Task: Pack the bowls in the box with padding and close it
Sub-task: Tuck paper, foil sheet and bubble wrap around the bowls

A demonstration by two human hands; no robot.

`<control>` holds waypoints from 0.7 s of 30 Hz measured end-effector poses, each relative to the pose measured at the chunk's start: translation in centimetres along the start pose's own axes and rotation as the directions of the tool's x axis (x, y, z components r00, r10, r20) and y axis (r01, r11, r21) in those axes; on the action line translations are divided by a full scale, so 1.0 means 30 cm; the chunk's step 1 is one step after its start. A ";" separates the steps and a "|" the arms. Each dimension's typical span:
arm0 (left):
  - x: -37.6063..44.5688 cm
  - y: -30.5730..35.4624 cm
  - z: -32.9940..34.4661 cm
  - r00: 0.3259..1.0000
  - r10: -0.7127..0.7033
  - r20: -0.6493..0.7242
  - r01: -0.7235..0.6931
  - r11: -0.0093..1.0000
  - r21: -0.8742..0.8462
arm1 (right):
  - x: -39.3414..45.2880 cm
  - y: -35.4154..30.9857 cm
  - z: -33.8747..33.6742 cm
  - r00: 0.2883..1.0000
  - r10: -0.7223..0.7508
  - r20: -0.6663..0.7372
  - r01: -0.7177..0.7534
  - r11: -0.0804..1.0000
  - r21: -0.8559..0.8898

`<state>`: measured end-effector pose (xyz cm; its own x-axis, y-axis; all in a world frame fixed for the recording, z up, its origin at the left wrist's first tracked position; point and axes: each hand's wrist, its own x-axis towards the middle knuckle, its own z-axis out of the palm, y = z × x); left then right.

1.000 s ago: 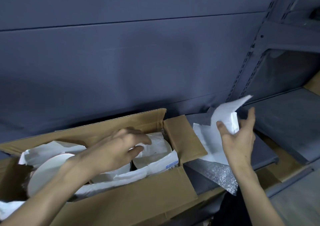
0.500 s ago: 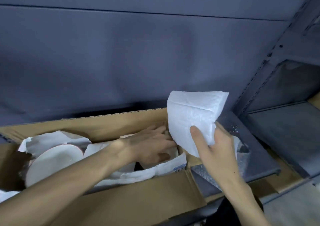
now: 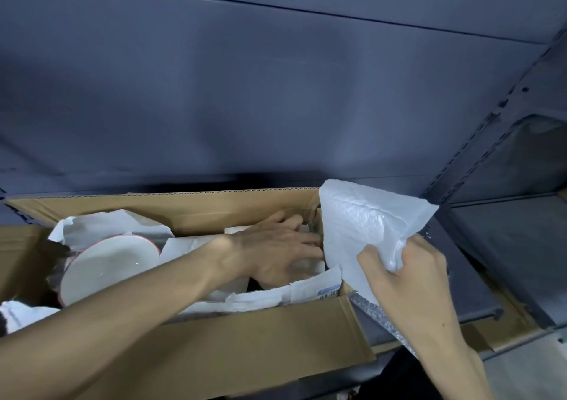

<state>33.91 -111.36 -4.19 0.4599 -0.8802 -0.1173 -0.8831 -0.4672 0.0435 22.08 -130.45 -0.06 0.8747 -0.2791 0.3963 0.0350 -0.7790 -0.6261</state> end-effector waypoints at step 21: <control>-0.042 -0.034 -0.065 0.929 -0.267 -0.254 0.144 0.897 -0.418 | 0.042 -0.066 -0.074 0.939 -0.003 0.343 0.084 0.972 -0.221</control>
<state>34.41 -109.95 -2.14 0.6873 -0.7143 0.1318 -0.6872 -0.5807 0.4365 22.02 -130.51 3.18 0.9873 -0.0674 0.1439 0.0004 -0.9045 -0.4265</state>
